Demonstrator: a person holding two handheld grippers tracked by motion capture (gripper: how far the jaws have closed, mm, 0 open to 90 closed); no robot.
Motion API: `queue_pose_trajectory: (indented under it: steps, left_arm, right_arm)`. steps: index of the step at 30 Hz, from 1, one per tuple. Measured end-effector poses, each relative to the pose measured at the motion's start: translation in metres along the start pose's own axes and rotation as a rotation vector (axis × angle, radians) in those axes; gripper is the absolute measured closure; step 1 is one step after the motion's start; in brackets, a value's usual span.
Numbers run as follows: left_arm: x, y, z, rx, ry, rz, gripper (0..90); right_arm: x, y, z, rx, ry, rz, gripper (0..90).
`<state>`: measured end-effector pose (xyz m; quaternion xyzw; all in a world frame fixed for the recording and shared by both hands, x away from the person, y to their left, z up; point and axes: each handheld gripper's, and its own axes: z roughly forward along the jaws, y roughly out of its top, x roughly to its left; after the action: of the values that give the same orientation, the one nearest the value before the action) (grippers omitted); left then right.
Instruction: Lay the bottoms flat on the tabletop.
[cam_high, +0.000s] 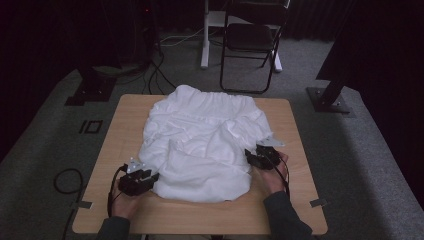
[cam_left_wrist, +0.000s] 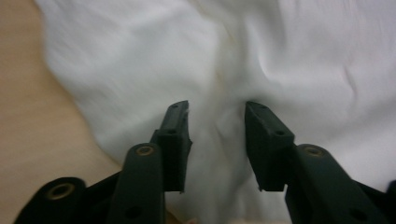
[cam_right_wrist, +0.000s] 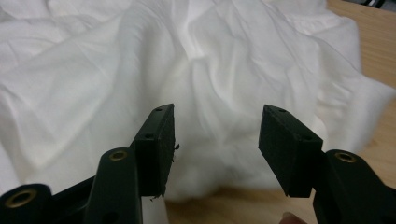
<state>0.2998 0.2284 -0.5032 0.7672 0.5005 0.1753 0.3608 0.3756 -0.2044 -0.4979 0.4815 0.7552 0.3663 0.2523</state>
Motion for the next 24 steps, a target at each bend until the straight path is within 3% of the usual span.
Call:
queue_pose_trajectory:
  steps: [5, 12, 15, 19, 22, 24]
  left_arm:
    - [0.005, 0.030, 0.011, -0.035, 0.023, 0.014, 54.9]
    - [0.005, 0.069, 0.037, -0.070, 0.002, -0.011, 43.9]
    - [0.006, 0.083, 0.052, -0.062, -0.002, -0.025, 39.0]
    - [0.007, 0.095, 0.075, -0.004, 0.019, -0.064, 33.3]
    - [0.007, 0.093, 0.096, 0.088, 0.015, -0.070, 31.6]
    - [0.005, 0.088, 0.106, 0.141, 0.004, -0.071, 36.4]
  right_arm:
    - [0.009, 0.016, 0.014, 0.006, 0.017, -0.023, 49.7]
    - [0.018, 0.038, 0.035, 0.029, 0.041, -0.016, 48.9]
    - [0.022, 0.045, 0.045, 0.043, 0.051, -0.019, 46.7]
    - [0.029, 0.053, 0.061, 0.088, 0.073, -0.020, 39.4]
    - [0.032, 0.051, 0.074, 0.139, 0.076, -0.033, 40.4]
    - [0.033, 0.048, 0.083, 0.201, 0.067, -0.042, 46.8]
